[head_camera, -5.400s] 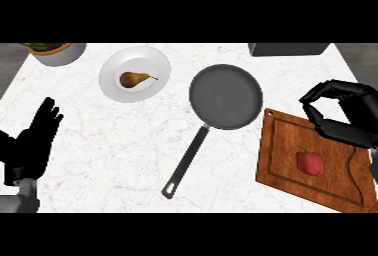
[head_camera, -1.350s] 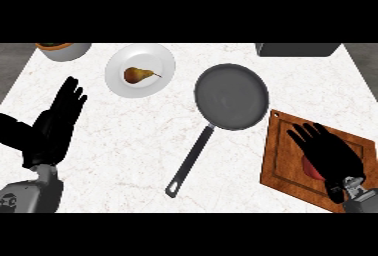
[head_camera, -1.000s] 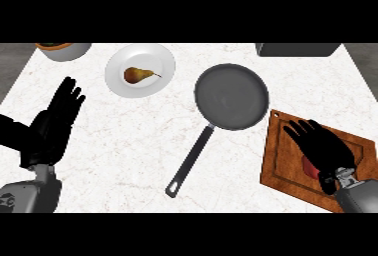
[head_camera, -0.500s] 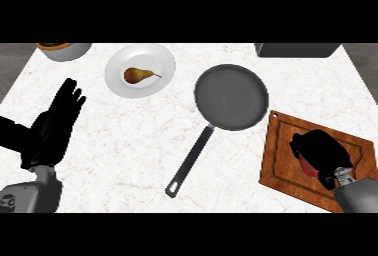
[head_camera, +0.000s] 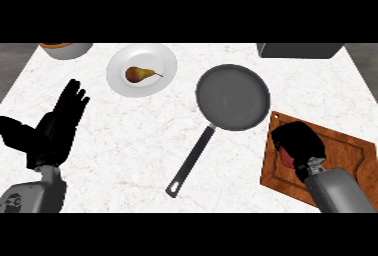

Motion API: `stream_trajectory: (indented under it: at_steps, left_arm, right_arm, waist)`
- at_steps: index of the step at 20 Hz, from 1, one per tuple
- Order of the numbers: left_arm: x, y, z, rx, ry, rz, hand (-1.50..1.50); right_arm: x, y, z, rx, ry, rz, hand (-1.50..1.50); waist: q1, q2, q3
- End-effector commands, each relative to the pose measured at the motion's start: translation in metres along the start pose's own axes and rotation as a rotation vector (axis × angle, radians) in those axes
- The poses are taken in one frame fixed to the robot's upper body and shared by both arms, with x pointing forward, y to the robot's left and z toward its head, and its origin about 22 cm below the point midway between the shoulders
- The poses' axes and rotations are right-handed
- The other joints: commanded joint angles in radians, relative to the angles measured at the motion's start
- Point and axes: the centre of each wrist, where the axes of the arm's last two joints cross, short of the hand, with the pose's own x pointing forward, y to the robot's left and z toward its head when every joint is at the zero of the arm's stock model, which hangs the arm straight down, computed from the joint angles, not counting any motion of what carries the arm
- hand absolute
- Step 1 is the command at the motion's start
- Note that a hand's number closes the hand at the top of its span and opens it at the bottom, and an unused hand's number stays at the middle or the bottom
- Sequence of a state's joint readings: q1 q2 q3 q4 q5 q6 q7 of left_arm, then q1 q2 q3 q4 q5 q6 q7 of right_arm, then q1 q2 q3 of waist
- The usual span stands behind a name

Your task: Pick the bell pepper from the cutting board and place it in the pan

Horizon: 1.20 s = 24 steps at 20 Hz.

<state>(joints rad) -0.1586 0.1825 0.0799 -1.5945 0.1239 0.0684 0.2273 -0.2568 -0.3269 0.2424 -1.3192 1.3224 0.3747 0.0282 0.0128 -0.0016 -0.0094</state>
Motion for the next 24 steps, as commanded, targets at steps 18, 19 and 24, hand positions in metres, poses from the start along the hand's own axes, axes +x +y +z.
stream_trajectory:
  at_steps: [18, 19, 24]
  left_arm:
    - [0.016, -0.041, -0.019, -0.166, -0.028, -0.007, 0.0]
    - [0.013, -0.048, -0.018, -0.174, -0.022, -0.008, 0.0]
    - [0.018, -0.043, -0.022, -0.166, -0.035, -0.017, 0.0]
  right_arm:
    - [0.152, -0.239, -0.019, -0.654, 0.883, -0.267, 1.5]
    - [0.153, -0.25, -0.021, -0.661, 0.899, -0.269, 1.5]
    - [0.161, -0.268, -0.028, -0.705, 0.977, -0.325, 1.5]
  waist:
    - [0.171, 0.024, 0.003]
    - [0.17, 0.027, 0.004]
    - [0.166, 0.028, 0.005]
